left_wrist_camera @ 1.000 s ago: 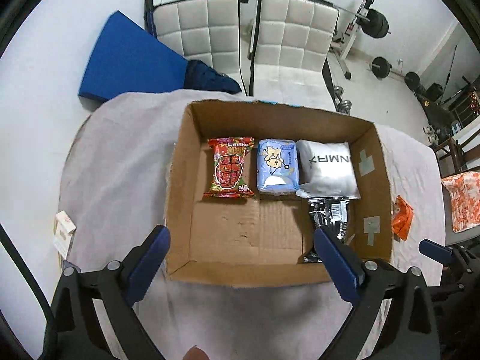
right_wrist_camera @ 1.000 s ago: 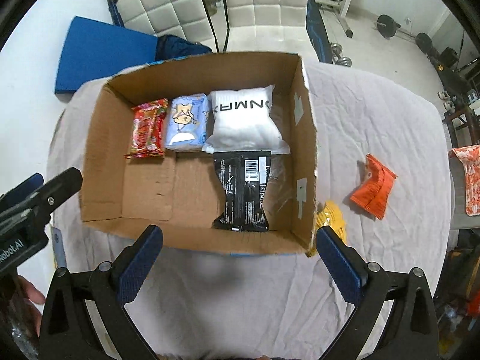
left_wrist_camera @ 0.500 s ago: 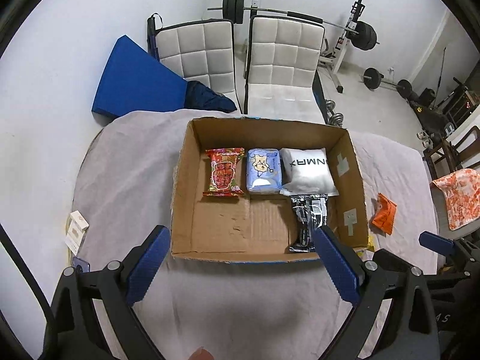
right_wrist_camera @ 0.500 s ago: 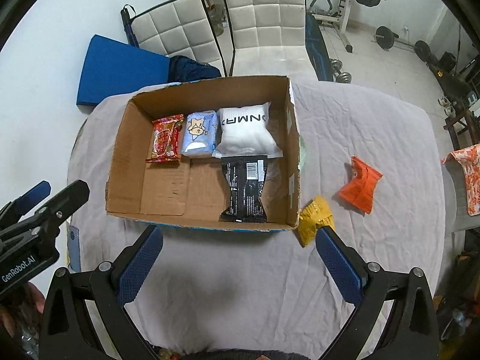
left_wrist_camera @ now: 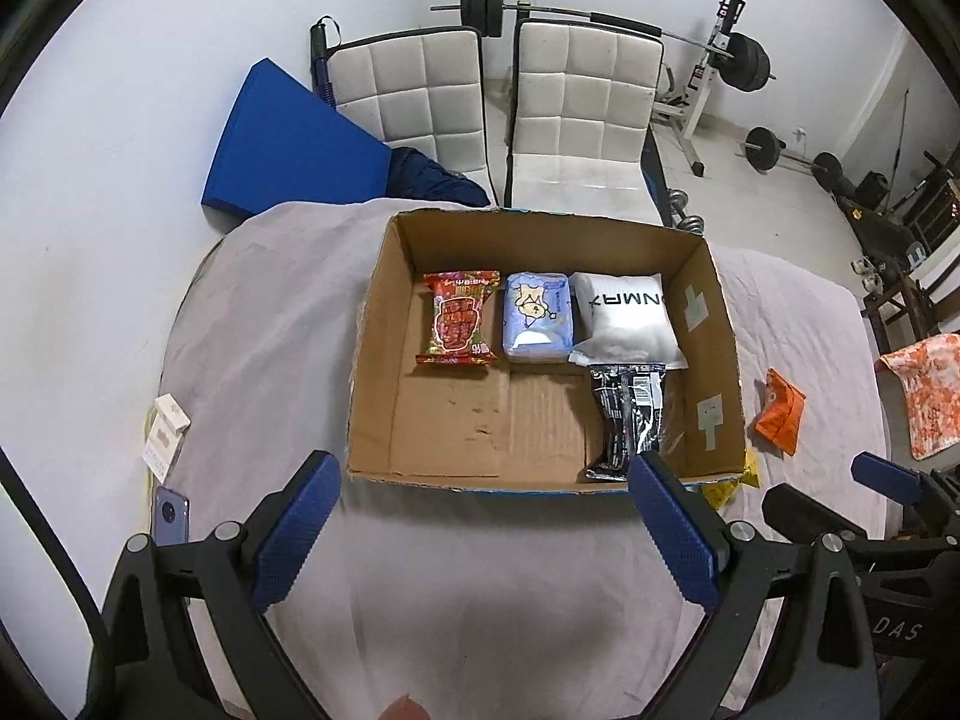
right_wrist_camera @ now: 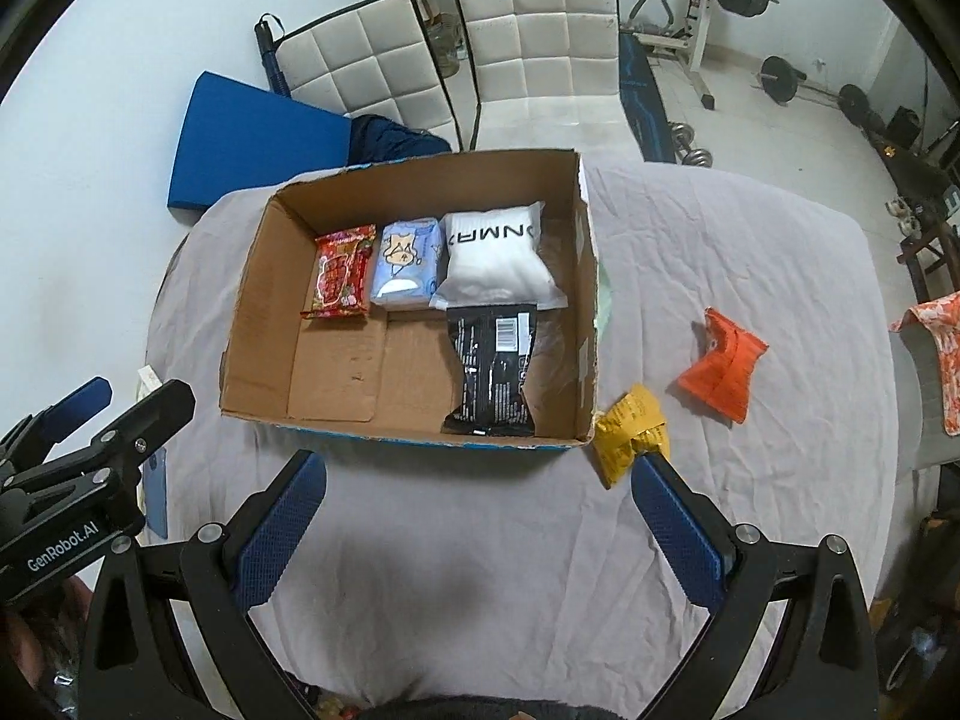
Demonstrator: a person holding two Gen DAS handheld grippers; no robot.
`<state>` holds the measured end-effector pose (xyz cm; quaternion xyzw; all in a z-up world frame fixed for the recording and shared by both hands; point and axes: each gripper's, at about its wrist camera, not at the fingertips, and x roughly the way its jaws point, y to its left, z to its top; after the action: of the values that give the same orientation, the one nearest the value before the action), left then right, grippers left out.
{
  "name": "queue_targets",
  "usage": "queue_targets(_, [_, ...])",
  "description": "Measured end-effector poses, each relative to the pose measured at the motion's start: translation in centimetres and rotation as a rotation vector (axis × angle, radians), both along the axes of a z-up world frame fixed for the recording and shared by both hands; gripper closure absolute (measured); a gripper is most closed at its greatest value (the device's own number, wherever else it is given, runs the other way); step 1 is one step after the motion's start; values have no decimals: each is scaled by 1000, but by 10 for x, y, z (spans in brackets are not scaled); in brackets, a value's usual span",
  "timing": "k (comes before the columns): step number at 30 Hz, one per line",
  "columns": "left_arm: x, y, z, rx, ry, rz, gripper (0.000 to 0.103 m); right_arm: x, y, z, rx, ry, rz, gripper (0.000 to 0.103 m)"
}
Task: Organize snacks
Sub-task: 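Withdraw both tools from the box toward the orange and yellow bags, then grasp the orange chip bag with the right tool while the left tool grasps the yellow bag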
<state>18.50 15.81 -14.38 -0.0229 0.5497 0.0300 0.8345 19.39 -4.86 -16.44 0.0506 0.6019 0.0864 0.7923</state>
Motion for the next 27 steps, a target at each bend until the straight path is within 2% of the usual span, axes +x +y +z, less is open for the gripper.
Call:
queue_targets(6, [1,-19,-4,10,13,23,5,16,-43,-10,96,45,-23,0])
queue_targets(9, [2,-40,-13,15,25,31,5,36,-94,-26,63,58,-101,0])
queue_targets(11, [3,-60,-23,-1,47,31,5,58,-138,-54,22,99,-171,0])
queue_targets(14, [4,-94,-49,1,88,48,5,86,-189,-108,32,219,-240,0])
queue_targets(17, [6,-128,-82,-16,151,79,5,106,-219,-162,44,321,-269,3])
queue_targets(19, [6,-146,-102,-24,187,101,5,115,-230,-193,69,387,-277,11])
queue_targets(23, [12,-185,-132,-18,250,74,5,129,-237,-240,133,480,-291,15])
queue_targets(24, [13,-193,-135,-3,253,63,5,131,-237,-246,143,489,-288,22])
queue_targets(25, [16,-206,-140,24,259,37,5,132,-235,-252,151,503,-269,34])
queue_targets(27, [20,-224,-143,63,251,-13,5,130,-235,-255,115,507,-224,41])
